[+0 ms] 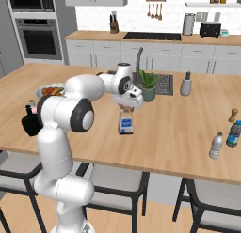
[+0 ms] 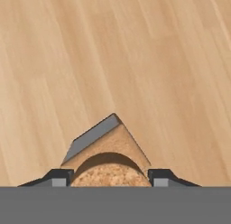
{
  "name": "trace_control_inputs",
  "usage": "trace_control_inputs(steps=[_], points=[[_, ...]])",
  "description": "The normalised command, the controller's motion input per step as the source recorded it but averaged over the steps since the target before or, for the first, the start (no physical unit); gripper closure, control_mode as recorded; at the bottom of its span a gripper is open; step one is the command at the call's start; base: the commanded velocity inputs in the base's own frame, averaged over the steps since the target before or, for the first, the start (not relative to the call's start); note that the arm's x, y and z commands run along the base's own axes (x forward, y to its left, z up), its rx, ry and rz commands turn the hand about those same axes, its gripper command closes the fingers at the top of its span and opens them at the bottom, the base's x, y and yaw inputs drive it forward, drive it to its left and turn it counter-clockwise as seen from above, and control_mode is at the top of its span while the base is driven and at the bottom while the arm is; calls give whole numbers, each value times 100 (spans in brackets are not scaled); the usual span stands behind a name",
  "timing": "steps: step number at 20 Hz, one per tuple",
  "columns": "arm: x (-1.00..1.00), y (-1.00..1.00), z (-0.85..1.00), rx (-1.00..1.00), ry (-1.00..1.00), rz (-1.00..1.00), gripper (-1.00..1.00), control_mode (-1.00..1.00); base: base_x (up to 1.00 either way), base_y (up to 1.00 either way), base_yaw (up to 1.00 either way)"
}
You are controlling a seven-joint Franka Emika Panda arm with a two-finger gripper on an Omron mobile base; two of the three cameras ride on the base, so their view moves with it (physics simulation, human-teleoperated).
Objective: Move the plastic bottles in the middle to the plastics group, and the glass bottles in the middle to the glass group.
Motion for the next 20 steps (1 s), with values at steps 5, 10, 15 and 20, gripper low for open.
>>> trace_control_inputs(steps=[5, 10, 15, 20], points=[[-70, -57, 9, 0, 2, -9, 100, -100, 0, 0, 0], [-61, -96, 28, 0, 0, -9, 100, -100, 0, 0, 0], [-43, -100, 22, 0, -2, -14, 100, -100, 0, 0, 0], [-53, -59, 21, 4, -2, -20, 100, -100, 0, 0, 0]])
